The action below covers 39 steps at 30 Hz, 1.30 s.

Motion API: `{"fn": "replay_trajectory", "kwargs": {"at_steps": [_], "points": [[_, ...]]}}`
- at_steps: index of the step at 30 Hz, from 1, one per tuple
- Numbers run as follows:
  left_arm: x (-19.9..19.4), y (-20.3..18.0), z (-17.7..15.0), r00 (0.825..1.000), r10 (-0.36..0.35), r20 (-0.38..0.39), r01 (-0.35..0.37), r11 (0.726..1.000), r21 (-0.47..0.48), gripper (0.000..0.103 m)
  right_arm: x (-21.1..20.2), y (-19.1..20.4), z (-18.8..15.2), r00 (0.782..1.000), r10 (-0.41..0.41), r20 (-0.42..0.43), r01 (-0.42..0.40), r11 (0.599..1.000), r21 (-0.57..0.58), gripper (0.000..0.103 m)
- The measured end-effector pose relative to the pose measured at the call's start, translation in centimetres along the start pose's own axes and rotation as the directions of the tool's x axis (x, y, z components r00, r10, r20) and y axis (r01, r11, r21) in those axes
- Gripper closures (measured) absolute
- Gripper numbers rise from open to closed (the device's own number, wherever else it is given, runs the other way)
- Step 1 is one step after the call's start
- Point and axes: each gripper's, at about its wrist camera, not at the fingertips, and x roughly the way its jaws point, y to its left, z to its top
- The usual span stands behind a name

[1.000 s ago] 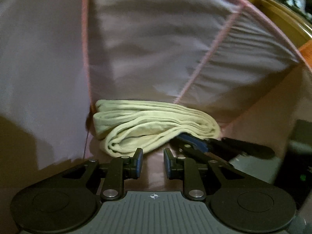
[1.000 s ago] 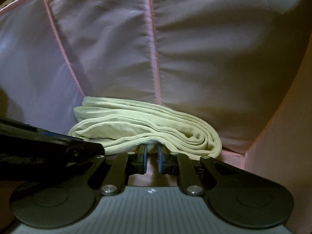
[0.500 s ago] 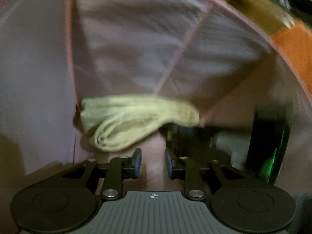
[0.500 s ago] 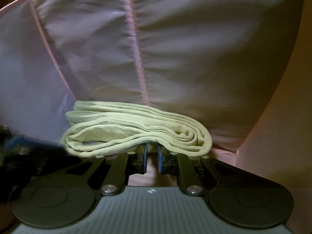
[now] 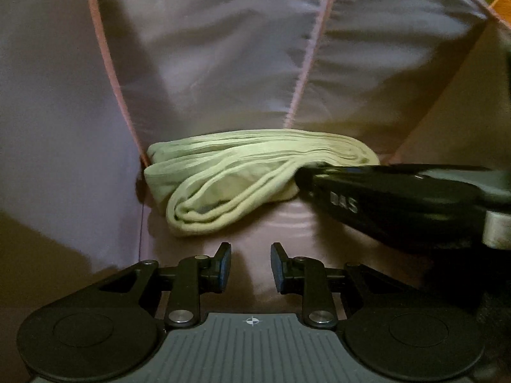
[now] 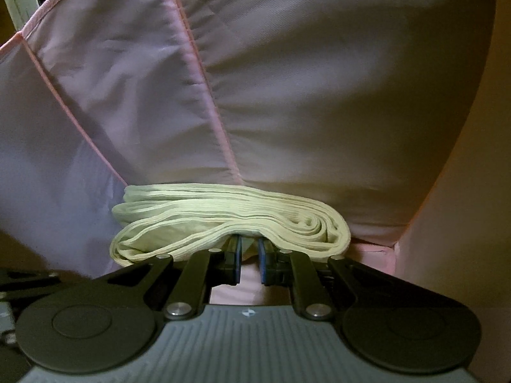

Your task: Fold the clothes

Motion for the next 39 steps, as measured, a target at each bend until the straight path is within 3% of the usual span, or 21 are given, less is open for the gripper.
{"fn": "replay_trajectory", "kwargs": {"at_steps": [8,11,16,21,25,32,39], "points": [[1.8,1.1,1.5,0.986,0.163,0.023,-0.163,0.986,-0.017,0.076,0.0,0.8,0.3,0.999,-0.031,-0.010,0.031,0.999,0.014,0.086],[2.1,1.8,2.1,0.982,0.189,0.028,-0.188,0.981,-0.038,0.076,0.0,1.4,0.5,0.999,-0.052,-0.015,0.052,0.999,-0.012,0.086],[2.9,1.5,2.9,0.978,0.205,0.040,-0.204,0.979,-0.020,0.076,-0.6,1.8,-0.4,0.994,-0.104,-0.036,0.105,0.994,0.018,0.074],[3.6,1.4,3.3,0.974,0.226,0.026,-0.225,0.974,-0.034,0.076,-3.5,0.0,-1.6,0.990,-0.137,-0.036,0.138,0.990,0.024,0.073],[3.2,1.2,2.8,0.975,0.221,-0.005,-0.221,0.975,-0.030,0.074,-3.6,-0.4,-1.7,0.988,-0.150,-0.043,0.153,0.987,0.049,0.068],[1.7,0.4,1.6,0.980,0.189,-0.059,-0.191,0.981,-0.029,0.057,-4.8,-0.4,-1.1,0.984,-0.160,-0.074,0.164,0.985,0.056,0.056],[-1.8,-1.4,0.3,0.984,0.165,-0.071,-0.168,0.985,-0.036,0.047,-7.9,-0.5,0.2,0.979,-0.170,-0.109,0.177,0.982,0.062,0.038]]}}
